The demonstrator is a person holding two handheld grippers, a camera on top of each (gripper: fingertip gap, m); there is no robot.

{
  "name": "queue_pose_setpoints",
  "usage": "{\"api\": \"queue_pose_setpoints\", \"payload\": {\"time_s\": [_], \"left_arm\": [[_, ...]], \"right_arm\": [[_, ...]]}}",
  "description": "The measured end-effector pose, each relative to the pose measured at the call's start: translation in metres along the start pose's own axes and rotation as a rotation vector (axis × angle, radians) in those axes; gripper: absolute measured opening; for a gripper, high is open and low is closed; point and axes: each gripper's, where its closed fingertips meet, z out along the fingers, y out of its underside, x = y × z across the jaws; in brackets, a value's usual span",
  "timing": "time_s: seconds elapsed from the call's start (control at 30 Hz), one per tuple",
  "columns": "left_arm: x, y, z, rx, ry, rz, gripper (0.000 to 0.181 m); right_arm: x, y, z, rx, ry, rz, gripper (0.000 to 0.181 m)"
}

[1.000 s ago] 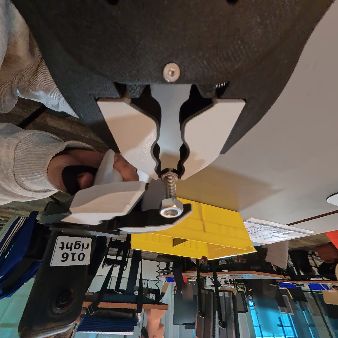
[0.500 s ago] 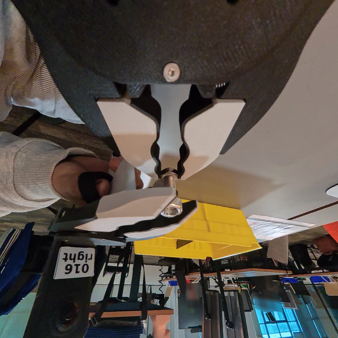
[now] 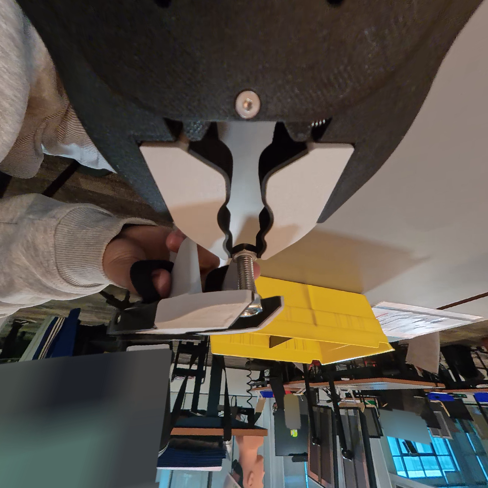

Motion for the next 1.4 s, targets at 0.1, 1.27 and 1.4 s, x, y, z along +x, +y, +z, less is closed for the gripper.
{"api": "queue_pose_setpoints", "payload": {"time_s": [0.1, 1.27, 1.4], "left_arm": [[0.002, -0.001, -0.001, 0.008, 0.025, -0.009, 0.017], [0.013, -0.008, -0.007, 0.073, 0.158, -0.122, 0.017], [0.011, -0.007, -0.006, 0.069, 0.15, -0.129, 0.017]], "right_arm": [[-0.002, -0.001, -0.001, 0.008, -0.028, 0.027, 0.018], [0.021, -0.052, -0.031, 0.128, 0.075, 0.034, 0.018], [0.075, -0.093, -0.087, 0.157, 0.36, -0.125, 0.018]]}}
